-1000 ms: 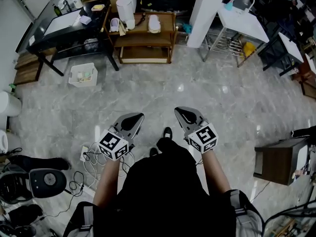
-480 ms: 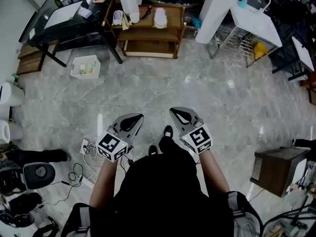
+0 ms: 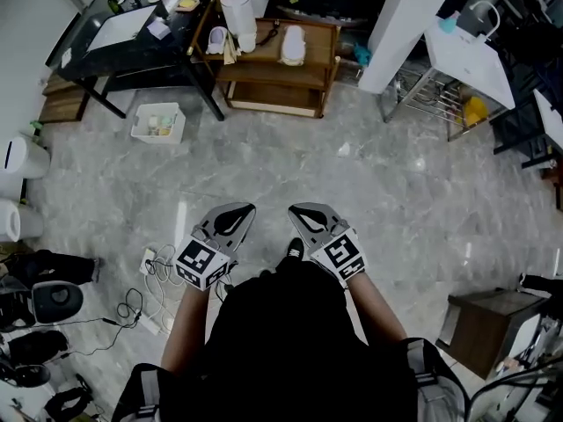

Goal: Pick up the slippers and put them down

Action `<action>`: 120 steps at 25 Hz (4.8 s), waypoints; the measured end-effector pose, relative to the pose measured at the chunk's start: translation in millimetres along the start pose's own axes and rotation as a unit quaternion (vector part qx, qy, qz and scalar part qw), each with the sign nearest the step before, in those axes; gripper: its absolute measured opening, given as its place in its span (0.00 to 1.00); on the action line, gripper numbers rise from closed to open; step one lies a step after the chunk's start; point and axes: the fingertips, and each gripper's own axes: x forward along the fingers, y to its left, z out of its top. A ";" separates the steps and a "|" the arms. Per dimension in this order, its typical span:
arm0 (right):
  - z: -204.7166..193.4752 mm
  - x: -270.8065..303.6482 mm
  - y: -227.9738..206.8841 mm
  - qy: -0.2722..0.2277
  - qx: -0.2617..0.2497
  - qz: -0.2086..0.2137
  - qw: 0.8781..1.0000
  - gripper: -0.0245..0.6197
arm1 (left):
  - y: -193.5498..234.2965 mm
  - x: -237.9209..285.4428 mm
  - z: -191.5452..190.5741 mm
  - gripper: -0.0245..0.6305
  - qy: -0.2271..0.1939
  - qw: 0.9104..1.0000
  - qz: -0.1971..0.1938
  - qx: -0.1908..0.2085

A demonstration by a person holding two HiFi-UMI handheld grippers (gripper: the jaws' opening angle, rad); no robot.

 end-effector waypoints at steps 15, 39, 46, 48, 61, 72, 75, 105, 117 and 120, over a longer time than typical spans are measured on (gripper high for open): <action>4.4 -10.0 -59.3 -0.010 -0.003 0.021 1.000 0.05 | 0.0 53.3 21.2 0.05 -0.010 1.000 0.025 0.007; 27.9 44.3 -135.5 0.019 0.008 -0.037 0.999 0.05 | 93.3 113.6 52.0 0.05 -0.020 0.999 -0.029 0.000; 54.6 84.2 -184.5 0.005 0.014 -0.083 0.996 0.05 | 149.3 146.9 70.1 0.05 -0.014 0.997 -0.072 0.009; 59.0 93.5 -196.6 0.003 0.022 -0.097 0.995 0.05 | 164.2 154.8 76.7 0.05 -0.012 0.996 -0.085 0.014; 58.4 141.9 -269.9 0.007 0.071 -0.146 0.987 0.05 | 238.9 198.3 90.4 0.05 0.017 0.993 -0.117 0.022; 79.0 203.1 -412.4 0.015 0.049 -0.062 0.997 0.05 | 315.0 306.5 141.9 0.05 -0.012 0.999 -0.051 -0.010; 100.9 216.2 -449.2 0.016 0.027 -0.025 0.999 0.05 | 326.2 341.6 163.8 0.05 -0.008 0.999 -0.045 -0.010; 117.9 347.4 -572.7 0.054 0.107 -0.068 0.990 0.05 | 477.6 469.6 177.6 0.05 0.010 0.991 -0.132 -0.024; 98.0 357.1 -616.7 0.063 0.121 -0.027 0.990 0.05 | 490.4 511.5 157.1 0.05 0.071 0.989 -0.110 -0.063; 89.8 358.9 -618.0 0.062 0.116 0.001 0.991 0.05 | 489.7 520.8 151.6 0.05 0.080 0.990 -0.093 -0.064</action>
